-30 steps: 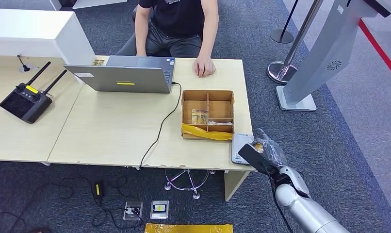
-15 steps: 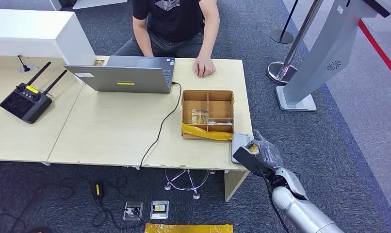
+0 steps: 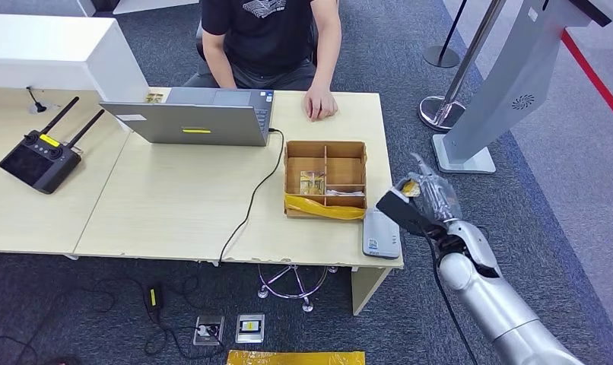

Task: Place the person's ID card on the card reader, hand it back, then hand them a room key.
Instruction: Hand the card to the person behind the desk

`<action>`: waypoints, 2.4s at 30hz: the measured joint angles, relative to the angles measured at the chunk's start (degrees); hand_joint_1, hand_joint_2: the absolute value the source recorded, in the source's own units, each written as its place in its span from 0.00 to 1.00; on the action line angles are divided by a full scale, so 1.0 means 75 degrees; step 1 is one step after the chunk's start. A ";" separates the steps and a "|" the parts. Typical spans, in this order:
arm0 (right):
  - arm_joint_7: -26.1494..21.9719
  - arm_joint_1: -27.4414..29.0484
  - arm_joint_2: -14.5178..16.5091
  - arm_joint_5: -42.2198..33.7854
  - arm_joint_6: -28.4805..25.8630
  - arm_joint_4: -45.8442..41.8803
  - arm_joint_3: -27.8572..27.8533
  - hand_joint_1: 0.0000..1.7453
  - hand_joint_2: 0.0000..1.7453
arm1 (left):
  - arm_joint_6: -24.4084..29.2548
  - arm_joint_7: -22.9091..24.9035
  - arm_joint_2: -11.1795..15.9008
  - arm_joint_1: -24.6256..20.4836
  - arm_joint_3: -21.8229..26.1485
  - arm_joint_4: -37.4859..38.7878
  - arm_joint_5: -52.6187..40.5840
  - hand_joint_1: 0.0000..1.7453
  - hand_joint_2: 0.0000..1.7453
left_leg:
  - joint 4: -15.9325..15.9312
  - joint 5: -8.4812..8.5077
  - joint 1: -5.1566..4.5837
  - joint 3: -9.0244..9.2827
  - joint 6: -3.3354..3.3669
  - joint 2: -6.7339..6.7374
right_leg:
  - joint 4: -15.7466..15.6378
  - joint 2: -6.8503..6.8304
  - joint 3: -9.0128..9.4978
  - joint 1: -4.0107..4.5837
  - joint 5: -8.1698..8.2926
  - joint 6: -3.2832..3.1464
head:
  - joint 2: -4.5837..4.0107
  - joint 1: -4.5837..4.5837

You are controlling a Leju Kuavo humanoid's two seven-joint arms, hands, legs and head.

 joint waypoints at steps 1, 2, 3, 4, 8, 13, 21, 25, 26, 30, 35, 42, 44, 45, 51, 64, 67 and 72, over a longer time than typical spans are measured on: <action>-0.0040 -0.0202 -0.0029 0.0076 0.0082 -0.0025 -0.0103 1.00 1.00 | -0.0014 -0.0023 0.0001 0.0000 0.0000 0.0000 -0.0027 0.00 0.00 | 0.0000 0.0001 0.0000 0.0001 0.0000 0.0000 | 0.0000 0.0001 0.0000 0.0000 0.0001 0.0001 | 0.0000 0.0001; -0.0071 -0.0402 -0.0055 0.0151 0.0165 -0.0045 -0.0190 1.00 1.00 | -0.0032 -0.0047 0.0004 0.0001 0.0000 0.0000 -0.0057 0.00 0.00 | 0.0000 0.0002 0.0000 0.0001 0.0001 0.0000 | 0.0000 0.0001 0.0000 0.0000 0.0001 0.0001 | 0.0000 0.0002; -0.0091 -0.0598 -0.0073 0.0234 0.0246 -0.0059 -0.0267 1.00 1.00 | -0.0053 -0.0071 0.0009 0.0000 -0.0001 0.0000 -0.0097 0.00 0.00 | 0.0001 0.0003 0.0000 0.0002 0.0001 0.0000 | 0.0000 0.0000 0.0001 0.0000 0.0002 0.0001 | 0.0000 0.0001; -0.0102 -0.0773 -0.0085 0.0312 0.0316 -0.0069 -0.0338 1.00 1.00 | -0.0080 -0.0092 0.0013 -0.0001 -0.0004 0.0000 -0.0139 0.00 0.00 | 0.0001 0.0004 0.0000 0.0003 0.0002 0.0000 | 0.0000 -0.0001 0.0002 0.0000 0.0002 0.0001 | 0.0000 0.0001; -0.0083 -0.1230 -0.0089 0.0570 0.0468 -0.0106 -0.0489 1.00 1.00 | -0.0151 -0.0121 0.0026 -0.0001 -0.0020 0.0000 -0.0249 0.00 0.00 | 0.0001 0.0004 0.0001 0.0001 0.0001 -0.0002 | 0.0000 -0.0004 0.0003 0.0001 0.0002 0.0001 | 0.0000 0.0000; -0.0033 -0.1509 -0.0012 0.0678 0.0538 -0.0161 -0.0534 1.00 1.00 | -0.0176 -0.0144 0.0035 -0.0019 -0.0057 0.0000 -0.0351 0.00 0.00 | 0.0000 0.0004 0.0002 -0.0004 0.0001 -0.0003 | 0.0001 -0.0005 0.0001 0.0002 0.0001 0.0001 | 0.0000 0.0001; 0.0078 -0.1763 0.0539 0.0717 0.0578 -0.0219 -0.0507 1.00 1.00 | -0.0266 -0.0090 0.0029 -0.0214 -0.0188 0.0000 -0.0645 0.00 0.00 | -0.0001 0.0007 0.0004 -0.0005 -0.0002 -0.0004 | 0.0004 -0.0005 0.0000 0.0003 0.0001 0.0001 | 0.0000 -0.0001; 0.0082 -0.1899 0.0909 0.0752 0.0475 -0.0113 -0.0450 1.00 1.00 | -0.0336 -0.0072 0.0021 -0.0340 -0.0296 0.0000 -0.0784 0.00 0.00 | -0.0001 0.0009 0.0007 -0.0006 -0.0006 -0.0006 | 0.0005 -0.0007 0.0001 0.0006 0.0001 0.0001 | 0.0000 0.0001; 0.0084 -0.1918 0.0984 0.0758 0.0445 -0.0076 -0.0443 1.00 1.00 | -0.0350 -0.0072 0.0018 -0.0364 -0.0316 0.0000 -0.0804 0.00 0.00 | -0.0001 0.0010 0.0007 -0.0006 -0.0006 -0.0007 | 0.0006 -0.0007 0.0002 0.0006 0.0001 0.0001 | 0.0000 0.0001; 0.0135 -0.1968 0.1251 0.0795 0.0358 0.0079 -0.0428 1.00 1.00 | -0.0396 -0.0009 0.0010 -0.0415 -0.0352 0.0000 -0.0843 0.00 0.00 | -0.0001 0.0009 0.0007 -0.0009 -0.0006 -0.0006 | 0.0006 -0.0005 -0.0001 0.0006 0.0001 0.0001 | 0.0000 0.0002; 0.0202 -0.2056 0.1611 0.0889 0.0268 0.0399 -0.0371 1.00 1.00 | -0.0399 0.0052 0.0007 -0.0443 -0.0400 0.0000 -0.0866 0.00 0.00 | -0.0001 0.0009 0.0007 -0.0009 -0.0006 -0.0006 | 0.0006 -0.0006 -0.0003 0.0007 0.0001 0.0000 | 0.0000 0.0001; 0.0223 -0.2113 0.1880 0.0891 0.0232 0.0698 -0.0328 1.00 1.00 | -0.0396 0.0052 0.0006 -0.0442 -0.0442 0.0000 -0.0866 0.00 0.00 | -0.0001 0.0009 0.0008 -0.0008 -0.0006 -0.0006 | 0.0006 -0.0006 -0.0002 0.0007 0.0001 0.0000 | 0.0000 0.0001; 0.0247 -0.2117 0.1918 0.0891 0.0220 0.0758 -0.0326 1.00 1.00 | -0.0388 0.0052 0.0006 -0.0441 -0.0452 0.0000 -0.0865 0.00 0.00 | -0.0001 0.0009 0.0007 -0.0008 -0.0006 -0.0006 | 0.0006 -0.0006 -0.0002 0.0007 0.0001 0.0000 | 0.0000 0.0001; 0.0260 -0.2117 0.1930 0.0892 0.0214 0.0780 -0.0325 1.00 1.00 | -0.0383 0.0052 0.0006 -0.0440 -0.0455 0.0000 -0.0864 0.00 0.00 | -0.0001 0.0009 0.0007 -0.0009 -0.0006 -0.0007 | 0.0006 -0.0007 -0.0002 0.0006 0.0001 0.0000 | 0.0000 0.0001; 0.0304 -0.2120 0.1995 0.0894 0.0190 0.0924 -0.0322 1.00 1.00 | -0.0372 0.0052 0.0006 -0.0437 -0.0468 0.0000 -0.0844 0.00 0.00 | 0.0000 0.0009 0.0007 -0.0011 -0.0006 -0.0009 | 0.0006 -0.0008 -0.0004 0.0007 0.0001 0.0000 | 0.0000 0.0001; 0.0356 -0.2114 0.2026 0.1017 0.0024 0.0969 -0.0226 0.00 0.00 | -0.0284 0.0052 0.0006 -0.0438 -0.0530 0.0000 -0.0812 0.00 0.00 | 0.0000 0.0009 0.0007 -0.0013 -0.0007 -0.0008 | 0.0006 -0.0005 -0.0009 0.0007 0.0001 0.0000 | 0.0000 0.0001; 0.0391 -0.2115 0.2070 0.1091 0.0018 0.0969 -0.0223 0.00 0.00 | -0.0270 0.0052 0.0006 -0.0435 -0.0530 0.0000 -0.0785 0.00 0.00 | 0.0000 0.0009 0.0008 -0.0013 -0.0007 -0.0008 | 0.0006 -0.0005 -0.0009 0.0007 0.0001 -0.0001 | 0.0000 0.0001; 0.0452 -0.2116 0.2122 0.1181 0.0063 0.0943 -0.0220 0.00 0.00 | -0.0262 0.0035 0.0006 -0.0412 -0.0530 0.0000 -0.0734 0.00 0.00 | 0.0000 0.0009 0.0008 -0.0013 -0.0007 -0.0008 | 0.0006 -0.0005 -0.0010 0.0007 0.0001 -0.0001 | 0.0000 0.0001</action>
